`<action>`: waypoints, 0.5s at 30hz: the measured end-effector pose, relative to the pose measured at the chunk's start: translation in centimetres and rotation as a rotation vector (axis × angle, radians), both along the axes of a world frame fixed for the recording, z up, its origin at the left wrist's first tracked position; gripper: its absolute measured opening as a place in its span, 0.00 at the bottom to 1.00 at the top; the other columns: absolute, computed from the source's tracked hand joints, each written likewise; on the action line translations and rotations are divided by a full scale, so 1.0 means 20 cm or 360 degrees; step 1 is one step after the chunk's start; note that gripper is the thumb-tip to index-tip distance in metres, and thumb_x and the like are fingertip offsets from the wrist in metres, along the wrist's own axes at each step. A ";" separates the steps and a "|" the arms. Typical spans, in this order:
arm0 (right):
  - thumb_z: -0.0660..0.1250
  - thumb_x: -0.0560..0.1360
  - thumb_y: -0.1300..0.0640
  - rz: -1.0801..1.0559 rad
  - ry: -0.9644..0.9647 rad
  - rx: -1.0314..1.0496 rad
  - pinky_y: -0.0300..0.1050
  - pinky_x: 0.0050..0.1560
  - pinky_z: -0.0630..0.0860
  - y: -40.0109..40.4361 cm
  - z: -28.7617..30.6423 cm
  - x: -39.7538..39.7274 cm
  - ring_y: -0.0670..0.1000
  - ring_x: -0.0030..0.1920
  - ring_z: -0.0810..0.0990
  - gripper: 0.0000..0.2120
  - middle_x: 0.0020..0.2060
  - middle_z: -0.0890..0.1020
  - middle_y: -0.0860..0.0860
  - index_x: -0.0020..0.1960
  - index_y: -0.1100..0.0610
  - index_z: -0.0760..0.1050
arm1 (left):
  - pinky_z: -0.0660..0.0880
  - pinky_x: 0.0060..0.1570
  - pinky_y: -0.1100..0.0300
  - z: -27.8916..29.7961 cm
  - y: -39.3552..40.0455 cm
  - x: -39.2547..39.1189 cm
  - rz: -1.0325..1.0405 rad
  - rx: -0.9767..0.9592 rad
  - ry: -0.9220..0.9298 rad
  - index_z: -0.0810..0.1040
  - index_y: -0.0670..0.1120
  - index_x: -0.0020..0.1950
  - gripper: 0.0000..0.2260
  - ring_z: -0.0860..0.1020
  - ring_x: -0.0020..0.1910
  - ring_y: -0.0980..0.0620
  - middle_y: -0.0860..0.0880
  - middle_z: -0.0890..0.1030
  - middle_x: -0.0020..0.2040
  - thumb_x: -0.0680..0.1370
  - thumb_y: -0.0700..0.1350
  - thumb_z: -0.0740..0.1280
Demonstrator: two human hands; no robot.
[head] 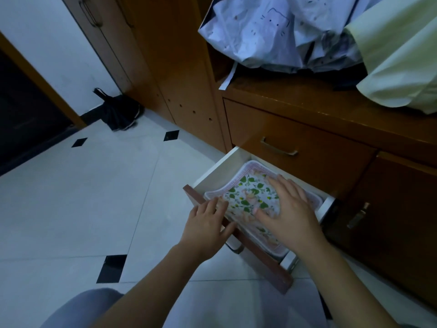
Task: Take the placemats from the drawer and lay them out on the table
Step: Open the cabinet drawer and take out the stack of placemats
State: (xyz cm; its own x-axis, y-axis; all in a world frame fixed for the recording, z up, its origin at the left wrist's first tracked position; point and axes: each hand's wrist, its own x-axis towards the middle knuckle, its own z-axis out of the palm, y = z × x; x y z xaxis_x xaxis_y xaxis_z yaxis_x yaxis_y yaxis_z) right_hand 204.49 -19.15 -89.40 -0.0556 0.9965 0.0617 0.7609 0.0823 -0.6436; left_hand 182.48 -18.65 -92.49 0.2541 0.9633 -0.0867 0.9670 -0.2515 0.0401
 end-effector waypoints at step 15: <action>0.65 0.74 0.39 -0.0071 0.0065 0.0017 0.53 0.74 0.56 -0.03 0.01 0.03 0.49 0.76 0.54 0.33 0.76 0.59 0.44 0.75 0.44 0.58 | 0.76 0.53 0.51 -0.08 0.17 0.18 -0.0660 -0.0050 -0.0123 0.79 0.49 0.60 0.23 0.77 0.56 0.45 0.48 0.80 0.58 0.71 0.61 0.68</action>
State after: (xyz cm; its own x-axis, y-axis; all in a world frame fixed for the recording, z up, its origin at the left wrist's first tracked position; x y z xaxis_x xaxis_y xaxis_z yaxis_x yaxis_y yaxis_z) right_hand 205.02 -19.65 -89.14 -0.0084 0.9972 0.0737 0.7372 0.0560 -0.6734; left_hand 186.13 -15.23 -94.08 0.6266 0.7753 -0.0798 0.7781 -0.6162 0.1221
